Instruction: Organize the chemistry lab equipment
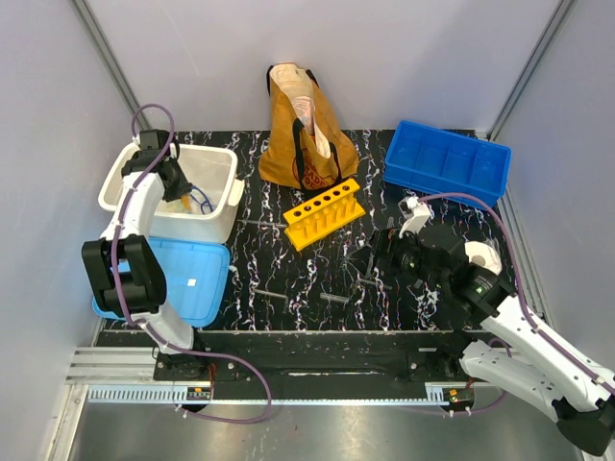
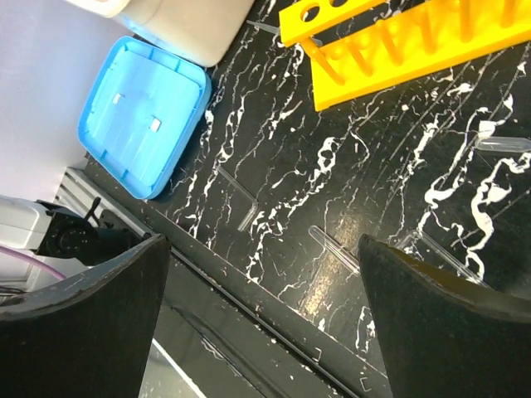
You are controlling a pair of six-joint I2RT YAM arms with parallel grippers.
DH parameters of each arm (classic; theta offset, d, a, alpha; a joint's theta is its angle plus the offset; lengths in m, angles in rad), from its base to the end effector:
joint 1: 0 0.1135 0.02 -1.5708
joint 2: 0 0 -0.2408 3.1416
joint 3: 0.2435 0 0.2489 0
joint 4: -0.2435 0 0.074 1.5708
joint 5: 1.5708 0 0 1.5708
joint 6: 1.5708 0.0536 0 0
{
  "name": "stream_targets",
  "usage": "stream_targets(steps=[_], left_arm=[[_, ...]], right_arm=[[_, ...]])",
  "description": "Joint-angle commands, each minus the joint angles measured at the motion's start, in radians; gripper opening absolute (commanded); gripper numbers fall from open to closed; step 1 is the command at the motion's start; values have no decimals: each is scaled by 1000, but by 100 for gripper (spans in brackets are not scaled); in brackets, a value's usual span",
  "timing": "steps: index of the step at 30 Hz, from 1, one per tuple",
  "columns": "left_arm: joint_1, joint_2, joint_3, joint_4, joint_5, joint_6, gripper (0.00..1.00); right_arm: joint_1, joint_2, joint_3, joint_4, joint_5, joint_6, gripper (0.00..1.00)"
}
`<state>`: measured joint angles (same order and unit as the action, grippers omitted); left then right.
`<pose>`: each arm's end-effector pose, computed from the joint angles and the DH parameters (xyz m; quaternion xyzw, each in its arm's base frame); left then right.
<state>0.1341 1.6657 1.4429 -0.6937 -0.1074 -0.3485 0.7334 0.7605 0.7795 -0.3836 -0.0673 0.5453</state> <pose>0.3651 0.0550 0.2574 -0.2427 0.9141 0.0162 0.3245 0.1499 0.1399 0.2986 -0.0963 0.8177 0.3605 0.4384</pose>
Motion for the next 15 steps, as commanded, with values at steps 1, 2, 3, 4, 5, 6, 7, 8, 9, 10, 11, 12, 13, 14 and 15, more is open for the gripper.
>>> stream_targets(steps=[1,2,3,4,5,6,7,8,9,10,11,12,13,14,15], left_arm=[[12,-15,47,6,18,-12,34],[13,-21,45,6,21,-12,39],[13,-30,47,5,25,-14,45],[10,-43,48,6,31,-12,50],[12,-58,50,5,35,-12,54],[10,-69,53,3,44,-14,56],[12,-89,51,3,55,-12,58],[10,-109,53,3,73,-10,59],[10,-128,54,0,90,-9,61],[10,-142,56,-4,103,-6,62],[9,-165,53,-6,132,-4,63],[9,-184,48,-7,149,-4,63],[6,-210,42,-7,161,-4,63],[2,-237,30,-7,181,-4,63],[-5,-259,22,-7,193,-1,64]], right_arm=[[8,-9,35,-28,63,-13,100],[6,-7,37,-28,86,-10,100],[6,-4,35,-29,89,-8,100],[8,-1,35,-29,90,-5,100],[6,2,35,-29,93,-4,100],[8,5,33,-29,93,-4,100],[8,10,32,-29,96,-1,100],[6,11,30,-31,104,-2,100],[8,14,30,-35,109,-1,100],[8,17,29,-40,119,2,100],[8,19,27,-43,130,7,100],[8,20,24,-47,139,11,100],[8,20,23,-47,147,15,100],[6,22,20,-54,156,16,100],[8,23,17,-60,170,21,100]])
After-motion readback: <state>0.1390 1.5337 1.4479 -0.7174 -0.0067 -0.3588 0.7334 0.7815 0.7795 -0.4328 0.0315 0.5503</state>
